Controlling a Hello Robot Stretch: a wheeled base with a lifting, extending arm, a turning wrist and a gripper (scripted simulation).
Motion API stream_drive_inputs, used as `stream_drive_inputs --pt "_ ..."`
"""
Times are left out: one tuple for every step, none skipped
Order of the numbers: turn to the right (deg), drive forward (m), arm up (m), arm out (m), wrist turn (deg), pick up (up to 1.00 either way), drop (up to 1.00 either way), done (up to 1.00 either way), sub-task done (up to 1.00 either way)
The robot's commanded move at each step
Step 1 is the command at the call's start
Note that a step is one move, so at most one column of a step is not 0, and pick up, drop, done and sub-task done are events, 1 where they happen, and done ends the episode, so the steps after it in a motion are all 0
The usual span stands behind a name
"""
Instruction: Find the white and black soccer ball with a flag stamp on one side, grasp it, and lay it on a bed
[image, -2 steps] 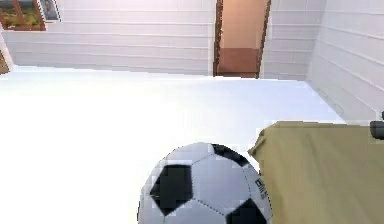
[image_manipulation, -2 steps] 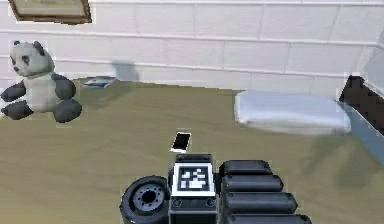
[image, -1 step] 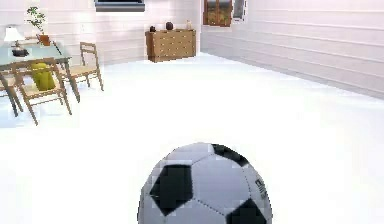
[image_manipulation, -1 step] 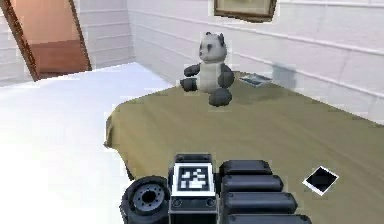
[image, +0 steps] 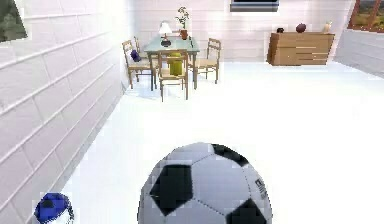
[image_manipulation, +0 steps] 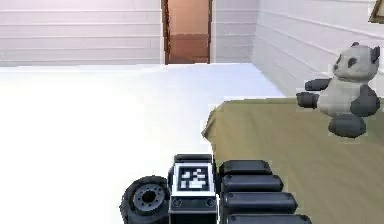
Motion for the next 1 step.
stream_drive_inputs --pt "45.0 0.0 0.0 0.0 0.0 0.0 0.0 0.0 0.0"
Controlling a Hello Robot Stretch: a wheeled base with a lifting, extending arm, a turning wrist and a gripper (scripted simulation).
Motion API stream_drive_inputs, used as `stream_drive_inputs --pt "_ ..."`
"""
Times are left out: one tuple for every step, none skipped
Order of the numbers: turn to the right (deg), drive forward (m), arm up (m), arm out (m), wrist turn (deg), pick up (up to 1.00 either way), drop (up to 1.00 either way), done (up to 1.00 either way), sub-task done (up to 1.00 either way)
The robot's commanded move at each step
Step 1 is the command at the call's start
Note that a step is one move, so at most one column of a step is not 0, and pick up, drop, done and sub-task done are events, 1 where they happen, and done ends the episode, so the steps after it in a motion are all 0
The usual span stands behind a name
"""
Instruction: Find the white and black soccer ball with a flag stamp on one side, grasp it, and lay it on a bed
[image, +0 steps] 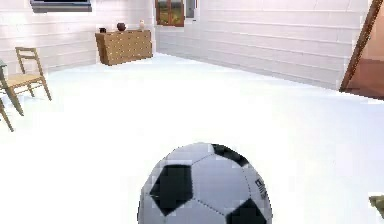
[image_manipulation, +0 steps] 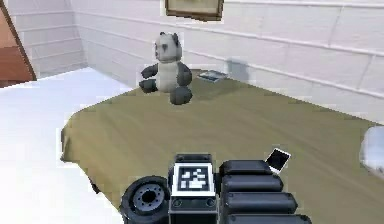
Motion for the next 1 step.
stream_drive_inputs --pt "42.0 0.0 0.0 0.0 0.0 0.0 0.0 0.0 0.0"
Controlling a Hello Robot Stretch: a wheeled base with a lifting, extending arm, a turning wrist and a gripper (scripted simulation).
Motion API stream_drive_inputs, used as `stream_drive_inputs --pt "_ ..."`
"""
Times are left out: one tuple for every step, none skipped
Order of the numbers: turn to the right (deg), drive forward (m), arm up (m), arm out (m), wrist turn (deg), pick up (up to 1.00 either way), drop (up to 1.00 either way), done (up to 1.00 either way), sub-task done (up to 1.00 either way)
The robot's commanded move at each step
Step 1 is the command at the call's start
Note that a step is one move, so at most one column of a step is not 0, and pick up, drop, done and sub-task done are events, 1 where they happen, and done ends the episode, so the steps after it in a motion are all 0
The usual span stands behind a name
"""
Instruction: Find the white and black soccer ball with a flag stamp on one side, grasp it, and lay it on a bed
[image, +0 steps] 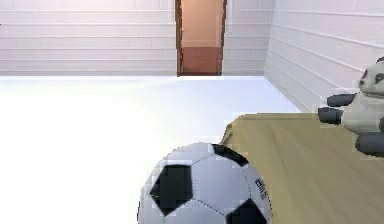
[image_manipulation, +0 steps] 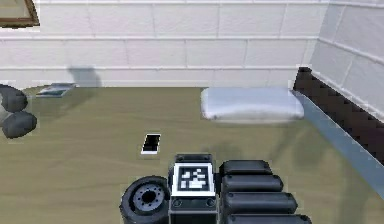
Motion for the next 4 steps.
stream_drive_inputs --pt "0.0 0.2 0.0 0.0 0.0 0.0 0.0 0.0 0.0" --pt "0.0 0.0 0.0 0.48 0.0 0.0 0.0 0.0 0.0" --pt "0.0 0.0 0.0 0.0 45.0 0.0 0.0 0.0 0.0" --pt "0.0 0.0 0.0 0.0 45.0 0.0 0.0 0.0 0.0"
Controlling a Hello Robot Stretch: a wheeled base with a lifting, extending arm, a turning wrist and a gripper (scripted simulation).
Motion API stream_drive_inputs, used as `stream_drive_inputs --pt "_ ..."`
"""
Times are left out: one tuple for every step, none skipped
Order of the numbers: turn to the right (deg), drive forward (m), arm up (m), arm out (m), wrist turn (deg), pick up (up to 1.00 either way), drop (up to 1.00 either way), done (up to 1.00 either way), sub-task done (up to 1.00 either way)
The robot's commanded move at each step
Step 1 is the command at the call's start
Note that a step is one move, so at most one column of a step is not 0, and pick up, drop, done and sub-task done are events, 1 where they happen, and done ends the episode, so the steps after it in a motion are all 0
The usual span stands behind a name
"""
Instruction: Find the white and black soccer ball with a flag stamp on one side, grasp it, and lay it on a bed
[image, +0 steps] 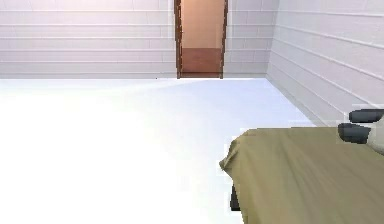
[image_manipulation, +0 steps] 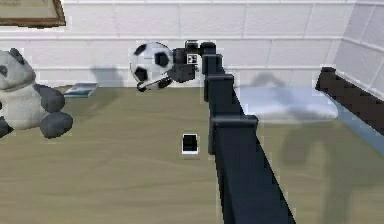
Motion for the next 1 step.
stream_drive_inputs --pt "0.0 0.0 0.0 0.0 45.0 0.0 0.0 0.0 0.0"
